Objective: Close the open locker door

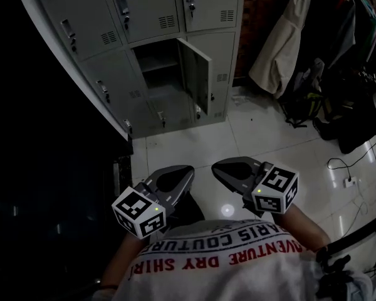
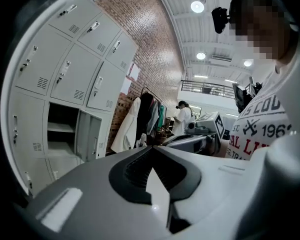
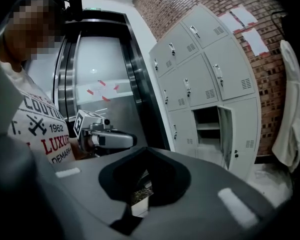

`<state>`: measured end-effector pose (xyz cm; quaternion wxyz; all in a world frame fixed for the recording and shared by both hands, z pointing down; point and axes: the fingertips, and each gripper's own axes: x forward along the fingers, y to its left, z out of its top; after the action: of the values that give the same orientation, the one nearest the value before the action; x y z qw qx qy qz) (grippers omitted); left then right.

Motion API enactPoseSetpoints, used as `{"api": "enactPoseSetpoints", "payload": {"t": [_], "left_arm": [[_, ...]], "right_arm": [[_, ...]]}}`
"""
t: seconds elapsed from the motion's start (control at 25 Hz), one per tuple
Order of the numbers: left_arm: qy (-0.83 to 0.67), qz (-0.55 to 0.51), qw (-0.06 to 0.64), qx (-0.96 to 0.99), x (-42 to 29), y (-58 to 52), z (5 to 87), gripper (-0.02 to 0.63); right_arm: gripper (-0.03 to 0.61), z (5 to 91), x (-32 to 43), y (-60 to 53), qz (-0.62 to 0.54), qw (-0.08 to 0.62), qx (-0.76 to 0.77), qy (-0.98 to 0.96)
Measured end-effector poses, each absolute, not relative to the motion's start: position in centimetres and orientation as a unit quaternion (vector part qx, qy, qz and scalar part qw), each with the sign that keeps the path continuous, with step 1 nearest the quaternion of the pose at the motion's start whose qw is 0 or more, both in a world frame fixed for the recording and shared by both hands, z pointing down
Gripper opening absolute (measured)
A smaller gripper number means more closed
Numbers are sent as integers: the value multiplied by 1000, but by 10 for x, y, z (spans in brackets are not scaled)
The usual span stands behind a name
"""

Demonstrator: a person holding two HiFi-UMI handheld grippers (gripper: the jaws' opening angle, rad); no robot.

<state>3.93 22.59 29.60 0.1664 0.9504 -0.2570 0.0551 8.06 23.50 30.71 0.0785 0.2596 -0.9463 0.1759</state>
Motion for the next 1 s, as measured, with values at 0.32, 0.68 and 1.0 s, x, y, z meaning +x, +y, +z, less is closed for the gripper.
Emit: {"api": "enactPoseSetpoints", "payload": {"t": [0.32,0.68,1.0], "left_arm": [[-253,68,200,944,6,109,323,5],[-238,72,213,945,-18,-54,320,5],[-227,97,229,942,-22,-117,343,5]], "right_arm": [[-2,336,51,124,207,93,267,-936],[-2,330,43,-27,218,86,318,-919],[-2,372,92,-92,221,112,399,-883]]}}
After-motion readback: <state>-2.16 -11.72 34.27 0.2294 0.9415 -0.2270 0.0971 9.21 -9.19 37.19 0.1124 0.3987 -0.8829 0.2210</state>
